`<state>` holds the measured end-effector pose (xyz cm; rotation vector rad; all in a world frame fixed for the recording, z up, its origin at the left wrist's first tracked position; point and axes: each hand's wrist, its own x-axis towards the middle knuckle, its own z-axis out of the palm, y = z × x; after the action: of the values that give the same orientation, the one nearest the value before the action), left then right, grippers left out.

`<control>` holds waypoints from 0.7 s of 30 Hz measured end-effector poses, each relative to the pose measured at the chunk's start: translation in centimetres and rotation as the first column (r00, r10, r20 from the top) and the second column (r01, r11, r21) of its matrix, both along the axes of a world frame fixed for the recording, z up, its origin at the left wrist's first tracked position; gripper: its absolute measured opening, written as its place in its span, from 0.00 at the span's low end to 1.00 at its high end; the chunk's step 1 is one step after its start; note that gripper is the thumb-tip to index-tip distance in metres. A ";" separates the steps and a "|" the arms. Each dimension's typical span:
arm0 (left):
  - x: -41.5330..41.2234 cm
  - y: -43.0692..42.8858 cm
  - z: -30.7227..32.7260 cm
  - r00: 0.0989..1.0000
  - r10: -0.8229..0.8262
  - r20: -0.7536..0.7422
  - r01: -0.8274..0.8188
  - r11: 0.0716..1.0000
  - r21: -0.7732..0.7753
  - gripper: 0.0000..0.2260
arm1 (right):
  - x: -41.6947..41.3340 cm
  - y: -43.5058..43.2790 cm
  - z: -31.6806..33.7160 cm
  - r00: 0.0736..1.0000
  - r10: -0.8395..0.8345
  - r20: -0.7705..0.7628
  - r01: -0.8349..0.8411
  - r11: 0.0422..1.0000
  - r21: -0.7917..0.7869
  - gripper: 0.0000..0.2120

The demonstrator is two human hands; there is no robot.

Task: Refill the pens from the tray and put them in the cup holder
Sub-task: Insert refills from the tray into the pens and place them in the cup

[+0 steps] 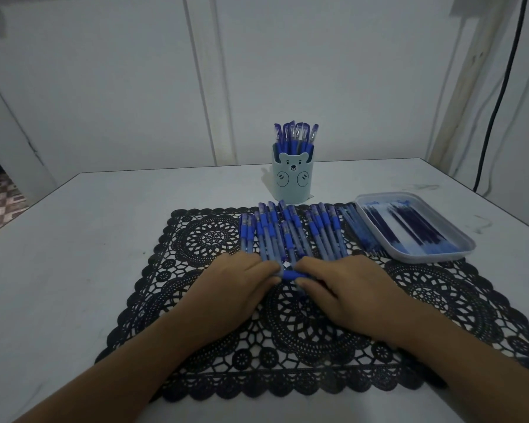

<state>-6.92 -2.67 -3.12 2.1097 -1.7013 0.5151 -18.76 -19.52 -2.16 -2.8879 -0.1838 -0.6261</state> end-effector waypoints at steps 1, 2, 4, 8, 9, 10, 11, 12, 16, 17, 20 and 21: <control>0.0 0.0 0.0 1.000 -0.008 -0.005 0.008 1.000 -0.003 0.20 | -0.1 0.1 0.1 1.000 0.002 0.006 -0.002 1.000 0.011 0.17; 0.0 0.0 0.0 1.000 -0.013 -0.003 0.013 1.000 -0.007 0.19 | -0.1 0.1 0.2 1.000 0.007 0.016 -0.007 1.000 0.024 0.17; -0.1 -0.1 0.1 1.000 -0.022 0.005 0.022 1.000 -0.015 0.17 | -0.2 0.2 0.5 0.999 0.010 0.049 -0.011 1.000 0.023 0.15; -0.4 -0.1 0.3 0.998 0.006 0.061 -0.004 0.999 -0.036 0.18 | -0.3 0.2 0.4 0.998 -0.037 0.050 0.037 0.999 -0.002 0.16; -0.5 -0.1 0.4 0.996 0.019 0.084 -0.016 0.999 -0.036 0.19 | -0.3 0.2 0.5 0.998 -0.036 0.047 0.037 0.999 -0.008 0.17; -0.7 -0.2 0.4 0.993 0.032 0.110 -0.028 0.999 -0.033 0.19 | -0.3 0.3 0.5 0.999 -0.027 0.042 0.028 0.999 -0.016 0.18; -0.7 -0.2 0.5 0.990 0.044 0.135 -0.040 0.999 -0.028 0.18 | -0.4 0.5 0.7 1.000 -0.025 0.016 0.026 0.999 -0.033 0.17; -0.8 -0.3 0.5 0.986 0.053 0.155 -0.050 0.998 -0.023 0.16 | -0.4 0.6 0.8 0.999 -0.029 -0.027 0.027 0.998 -0.049 0.15; -0.8 -0.4 0.6 0.984 0.056 0.171 -0.054 0.998 -0.018 0.16 | -0.4 1.0 0.9 0.998 -0.034 -0.045 0.030 0.996 -0.081 0.09; -0.9 -0.4 0.6 0.984 0.054 0.167 -0.052 0.999 -0.015 0.16 | -0.5 1.0 0.9 0.999 -0.036 -0.008 0.036 0.996 -0.076 0.10; -1.0 -0.3 0.6 0.988 0.038 0.150 -0.037 0.999 -0.010 0.16 | -0.5 1.0 0.9 1.000 -0.025 -0.009 0.024 0.998 -0.050 0.13; -1.0 -0.3 0.6 0.988 0.034 0.148 -0.033 0.999 -0.010 0.17 | -0.6 0.9 1.0 1.000 -0.016 0.004 0.017 0.998 -0.060 0.13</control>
<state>-7.92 -2.93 -2.48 2.1454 -1.7418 0.7041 -19.40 -18.61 -1.18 -2.9491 -0.1824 -0.6388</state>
